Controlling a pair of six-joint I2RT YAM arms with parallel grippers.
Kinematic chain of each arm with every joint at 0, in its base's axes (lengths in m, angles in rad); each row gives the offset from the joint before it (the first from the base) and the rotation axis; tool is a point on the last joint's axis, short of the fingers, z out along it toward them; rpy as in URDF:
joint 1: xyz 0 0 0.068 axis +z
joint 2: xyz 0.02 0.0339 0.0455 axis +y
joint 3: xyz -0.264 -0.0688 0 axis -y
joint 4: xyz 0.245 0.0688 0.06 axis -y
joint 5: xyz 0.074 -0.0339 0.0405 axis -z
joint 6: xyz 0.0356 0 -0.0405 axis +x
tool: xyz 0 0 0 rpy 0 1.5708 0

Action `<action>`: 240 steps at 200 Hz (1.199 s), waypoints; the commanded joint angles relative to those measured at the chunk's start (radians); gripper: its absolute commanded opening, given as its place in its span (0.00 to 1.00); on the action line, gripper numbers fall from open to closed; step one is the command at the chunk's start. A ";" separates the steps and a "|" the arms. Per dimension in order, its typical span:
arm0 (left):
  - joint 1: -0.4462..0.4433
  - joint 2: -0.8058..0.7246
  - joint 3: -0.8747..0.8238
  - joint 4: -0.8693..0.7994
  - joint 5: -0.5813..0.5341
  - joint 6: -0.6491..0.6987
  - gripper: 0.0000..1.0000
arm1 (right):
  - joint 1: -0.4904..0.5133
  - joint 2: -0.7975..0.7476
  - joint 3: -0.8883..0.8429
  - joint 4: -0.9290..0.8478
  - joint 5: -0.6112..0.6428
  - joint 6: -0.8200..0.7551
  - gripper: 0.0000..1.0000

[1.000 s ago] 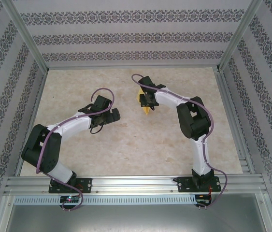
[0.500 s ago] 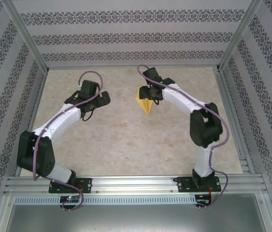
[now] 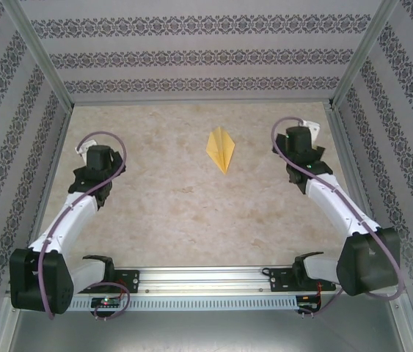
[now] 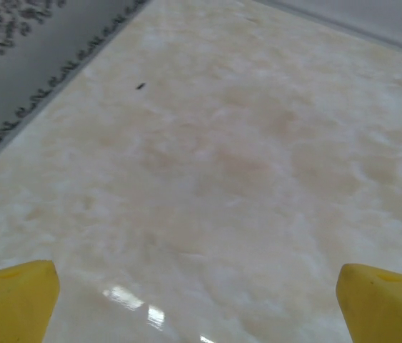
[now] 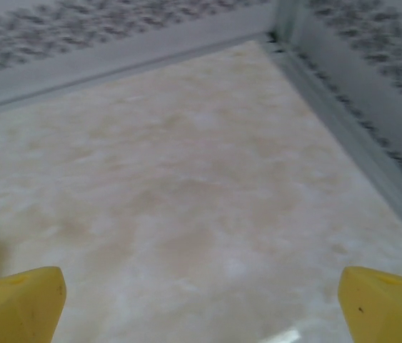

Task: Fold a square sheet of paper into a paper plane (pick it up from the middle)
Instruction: Reset both arms

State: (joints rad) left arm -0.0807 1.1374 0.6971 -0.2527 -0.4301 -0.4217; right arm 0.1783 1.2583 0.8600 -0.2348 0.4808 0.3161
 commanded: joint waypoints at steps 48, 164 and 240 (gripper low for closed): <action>0.013 0.098 -0.265 0.664 0.072 0.302 1.00 | -0.122 0.022 -0.346 0.582 0.003 -0.211 0.98; 0.052 0.397 -0.300 1.094 0.405 0.409 1.00 | -0.166 0.216 -0.452 1.054 -0.300 -0.308 0.98; 0.024 0.424 -0.290 1.097 0.378 0.438 1.00 | -0.177 0.241 -0.471 1.105 -0.332 -0.308 0.98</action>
State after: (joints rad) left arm -0.0463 1.5524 0.3992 0.7895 -0.0574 -0.0181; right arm 0.0105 1.4963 0.3946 0.8127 0.1738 0.0223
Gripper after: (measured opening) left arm 0.999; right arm 0.982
